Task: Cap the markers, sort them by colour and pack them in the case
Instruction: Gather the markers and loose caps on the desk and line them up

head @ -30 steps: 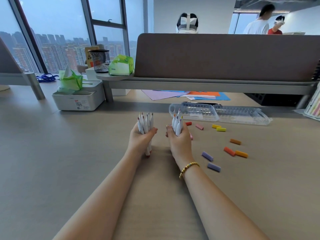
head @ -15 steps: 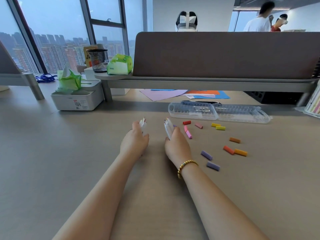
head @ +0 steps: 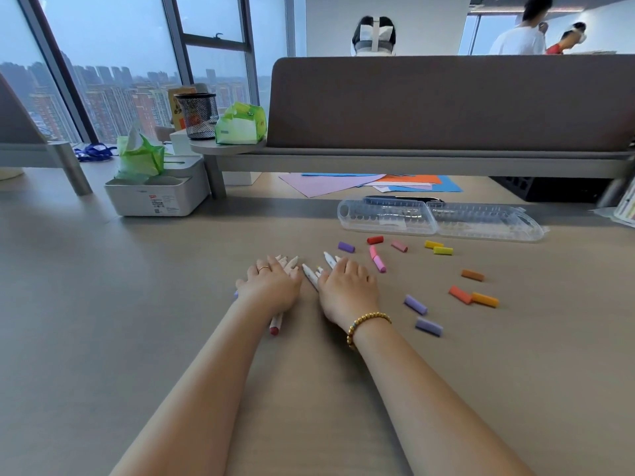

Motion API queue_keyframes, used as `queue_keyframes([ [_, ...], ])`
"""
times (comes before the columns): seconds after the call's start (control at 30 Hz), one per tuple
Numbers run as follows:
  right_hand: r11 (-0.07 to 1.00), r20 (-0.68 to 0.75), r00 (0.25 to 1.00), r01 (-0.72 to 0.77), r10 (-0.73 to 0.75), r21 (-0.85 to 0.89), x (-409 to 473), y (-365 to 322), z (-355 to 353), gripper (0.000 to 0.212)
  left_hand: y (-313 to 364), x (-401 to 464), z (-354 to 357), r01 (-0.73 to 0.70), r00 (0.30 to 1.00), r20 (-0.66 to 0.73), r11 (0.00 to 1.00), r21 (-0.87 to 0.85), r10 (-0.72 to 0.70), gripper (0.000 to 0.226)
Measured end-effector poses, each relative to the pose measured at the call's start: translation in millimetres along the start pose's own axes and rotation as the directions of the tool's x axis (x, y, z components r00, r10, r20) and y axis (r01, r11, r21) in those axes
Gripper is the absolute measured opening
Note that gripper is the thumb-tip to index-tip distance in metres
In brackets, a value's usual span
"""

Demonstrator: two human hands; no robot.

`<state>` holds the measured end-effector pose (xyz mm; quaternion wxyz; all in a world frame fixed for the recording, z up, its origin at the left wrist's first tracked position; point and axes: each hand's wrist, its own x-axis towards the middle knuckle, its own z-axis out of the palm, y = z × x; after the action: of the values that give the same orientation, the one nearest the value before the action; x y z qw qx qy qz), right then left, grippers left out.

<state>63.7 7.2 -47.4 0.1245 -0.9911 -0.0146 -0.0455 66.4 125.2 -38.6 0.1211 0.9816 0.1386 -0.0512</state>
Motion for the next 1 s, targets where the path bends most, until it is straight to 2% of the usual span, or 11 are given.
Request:
queue_keyframes([
  [0.23,0.999,0.078,0.997,-0.004,0.008,-0.052,-1,4,-6,0.061,-1,-3,3,-0.023,0.999,-0.023,0.995,0.093,0.025,0.063],
  [0.3,0.999,0.097,0.995,0.035,-0.033,-0.022,0,8,-9,0.062,-4,1,1,-0.031,0.999,0.013,0.997,0.067,0.030,0.062],
  [0.4,0.991,0.129,0.983,0.132,-0.130,-0.007,2,13,-13,0.062,-17,7,-5,-0.097,0.994,0.048,0.993,0.061,0.094,0.073],
  [0.5,0.989,0.167,0.975,0.148,-0.144,-0.009,0,16,-10,0.064,-25,7,-5,-0.097,0.994,0.045,0.994,0.048,0.095,0.076],
  [0.6,0.989,0.125,0.981,0.140,-0.146,0.054,-1,14,-4,0.064,-21,6,2,-0.084,0.996,0.021,0.996,-0.006,0.084,0.074],
  [0.67,0.974,0.117,0.981,0.133,-0.156,0.185,0,12,-6,0.061,-17,6,0,-0.088,0.995,0.037,0.995,-0.036,0.090,0.073],
  [0.73,0.923,0.132,0.981,0.083,-0.142,0.377,0,11,-12,0.057,-18,6,-6,-0.145,0.989,0.023,0.986,-0.083,0.148,0.071],
  [0.77,0.889,0.096,0.985,0.083,-0.140,0.450,-1,13,-15,0.054,-20,4,-9,-0.196,0.981,-0.018,0.975,-0.108,0.195,0.070],
  [0.87,0.861,-0.039,0.974,0.214,-0.221,0.461,-6,30,-20,0.051,-35,-4,-15,-0.393,0.912,-0.167,0.916,-0.086,0.375,0.067],
  [0.93,0.859,0.055,0.943,0.274,-0.329,0.432,-9,46,-22,0.061,-52,-10,-14,-0.487,0.865,-0.139,0.873,-0.004,0.482,0.083],
  [1.0,0.863,0.180,0.899,0.302,-0.399,0.405,-10,58,-23,0.092,-68,-9,-10,-0.522,0.851,-0.059,0.853,0.018,0.522,0.106],
])
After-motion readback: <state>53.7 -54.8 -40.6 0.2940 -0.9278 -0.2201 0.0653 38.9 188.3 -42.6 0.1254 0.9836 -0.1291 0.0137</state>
